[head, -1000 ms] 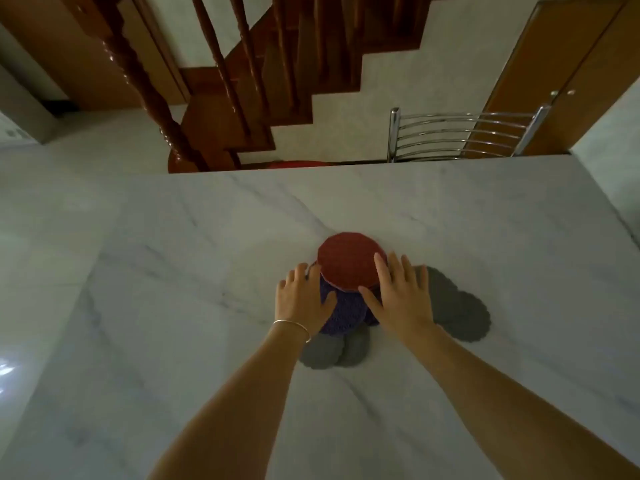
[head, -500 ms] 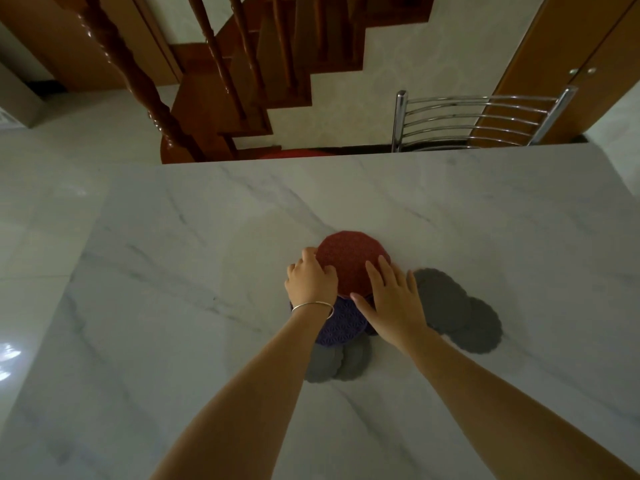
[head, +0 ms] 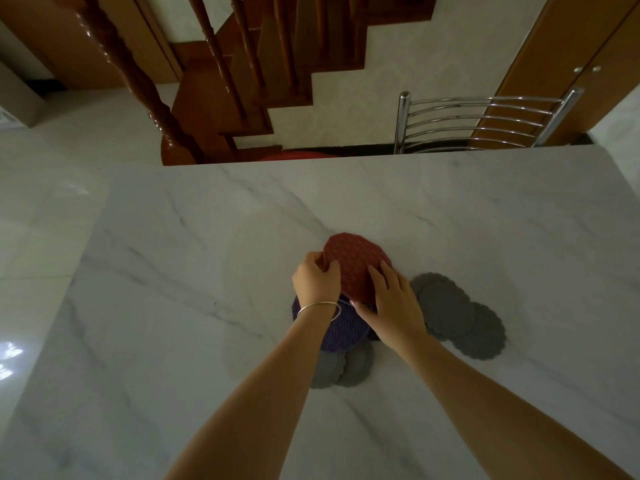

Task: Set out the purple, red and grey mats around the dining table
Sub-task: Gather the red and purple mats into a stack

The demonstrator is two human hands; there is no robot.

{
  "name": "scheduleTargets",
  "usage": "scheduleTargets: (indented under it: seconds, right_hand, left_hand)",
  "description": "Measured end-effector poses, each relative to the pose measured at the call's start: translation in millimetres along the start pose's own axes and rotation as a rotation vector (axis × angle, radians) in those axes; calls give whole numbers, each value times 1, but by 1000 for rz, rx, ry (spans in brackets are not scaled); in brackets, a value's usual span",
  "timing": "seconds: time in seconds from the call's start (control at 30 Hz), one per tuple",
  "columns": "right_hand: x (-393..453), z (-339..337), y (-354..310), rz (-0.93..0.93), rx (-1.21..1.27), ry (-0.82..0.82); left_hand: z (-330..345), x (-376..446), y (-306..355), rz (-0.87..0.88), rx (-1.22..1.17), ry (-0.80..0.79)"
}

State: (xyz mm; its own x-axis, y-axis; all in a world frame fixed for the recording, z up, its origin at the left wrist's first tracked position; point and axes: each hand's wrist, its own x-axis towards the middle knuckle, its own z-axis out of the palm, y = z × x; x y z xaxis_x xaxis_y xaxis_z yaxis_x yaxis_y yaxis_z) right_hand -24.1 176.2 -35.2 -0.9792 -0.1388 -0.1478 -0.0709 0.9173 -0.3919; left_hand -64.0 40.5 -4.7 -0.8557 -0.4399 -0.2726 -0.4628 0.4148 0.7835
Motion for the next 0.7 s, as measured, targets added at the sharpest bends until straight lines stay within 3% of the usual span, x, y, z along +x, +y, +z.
scheduleTargets:
  seconds: [0.17,0.33,0.43,0.53,0.7]
  right_hand:
    - [0,-2,3,-26,70,50]
    - [3,-1,-2,27,110,-5]
    - [11,1,-8,3,-25,-92]
    - [17,-1,-15,-85,-224,-198]
    - [11,-12,-25,-308,-269,-32]
  left_hand:
    - [-2,0,-6,-158,-194,-172]
    - [-25,7,-10,-262,-441,-57]
    - [-47,9,-18,-365,-661,-37]
    - [-70,4,-31,-410,-734,-19]
    - [-90,-13,-51,-505,-853,-4]
